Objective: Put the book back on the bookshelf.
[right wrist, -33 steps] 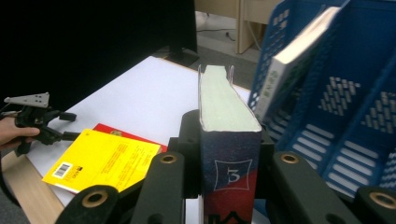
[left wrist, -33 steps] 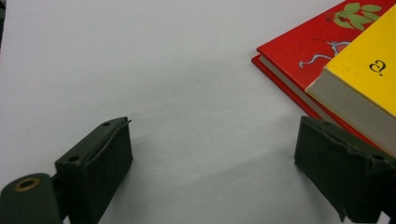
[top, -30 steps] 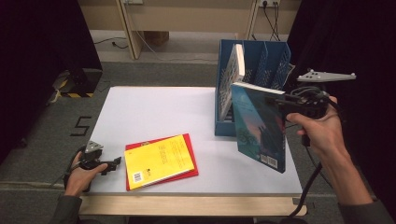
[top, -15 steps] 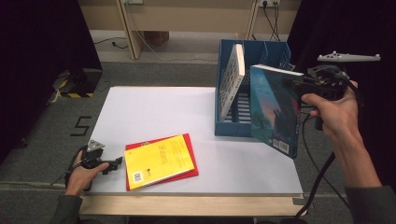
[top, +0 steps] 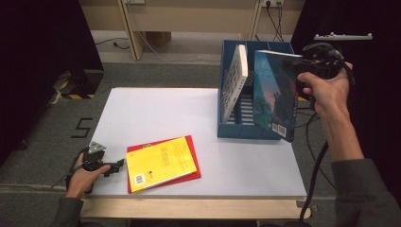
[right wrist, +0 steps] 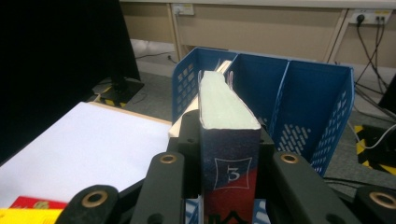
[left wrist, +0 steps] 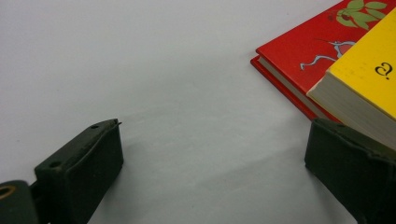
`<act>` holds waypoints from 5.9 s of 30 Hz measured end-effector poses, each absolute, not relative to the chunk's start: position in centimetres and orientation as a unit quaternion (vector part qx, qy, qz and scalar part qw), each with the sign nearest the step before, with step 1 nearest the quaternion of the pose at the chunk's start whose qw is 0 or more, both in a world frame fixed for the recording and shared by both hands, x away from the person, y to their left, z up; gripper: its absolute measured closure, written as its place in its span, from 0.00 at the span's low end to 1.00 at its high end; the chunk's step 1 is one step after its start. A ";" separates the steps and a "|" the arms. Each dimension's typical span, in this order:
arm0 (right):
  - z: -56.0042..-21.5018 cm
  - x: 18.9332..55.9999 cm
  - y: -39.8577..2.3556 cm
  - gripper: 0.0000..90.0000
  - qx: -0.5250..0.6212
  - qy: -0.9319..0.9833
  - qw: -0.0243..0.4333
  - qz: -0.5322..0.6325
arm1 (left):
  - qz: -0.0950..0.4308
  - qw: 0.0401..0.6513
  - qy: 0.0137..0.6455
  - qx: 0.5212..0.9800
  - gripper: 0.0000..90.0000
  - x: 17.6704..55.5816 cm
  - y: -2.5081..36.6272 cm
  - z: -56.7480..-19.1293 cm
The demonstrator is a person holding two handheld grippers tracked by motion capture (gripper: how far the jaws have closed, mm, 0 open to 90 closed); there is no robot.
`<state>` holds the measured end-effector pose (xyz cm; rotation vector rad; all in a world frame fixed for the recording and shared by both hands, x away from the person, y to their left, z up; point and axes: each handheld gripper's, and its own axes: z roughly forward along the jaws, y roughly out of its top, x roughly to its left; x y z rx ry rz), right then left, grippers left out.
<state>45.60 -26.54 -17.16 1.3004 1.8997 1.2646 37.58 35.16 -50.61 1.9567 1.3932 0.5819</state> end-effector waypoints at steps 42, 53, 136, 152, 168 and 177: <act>-23.3 57.7 -22.8 0.82 0.558 0.644 0.272 0.448 | 0.223 0.328 0.531 0.749 0.04 37.6 35.2 -50.6; -26.1 57.9 -23.0 0.82 0.561 0.641 0.262 0.454 | 0.223 0.328 0.531 0.749 0.04 37.5 35.2 -50.6; -29.6 56.0 -22.1 0.81 0.540 0.588 0.312 0.515 | 0.225 0.329 0.532 0.747 0.03 37.5 35.1 -50.6; -29.8 52.6 -23.3 0.81 0.520 0.621 0.291 0.509 | 0.225 0.329 0.532 0.747 0.03 37.5 35.1 -50.6; -30.8 50.1 -24.8 0.78 0.504 0.636 0.264 0.522 | 0.225 0.329 0.533 0.747 0.03 37.5 35.1 -50.6; -32.0 48.6 -25.4 0.75 0.492 0.648 0.257 0.522 | 0.225 0.330 0.533 0.746 0.03 37.5 35.1 -50.6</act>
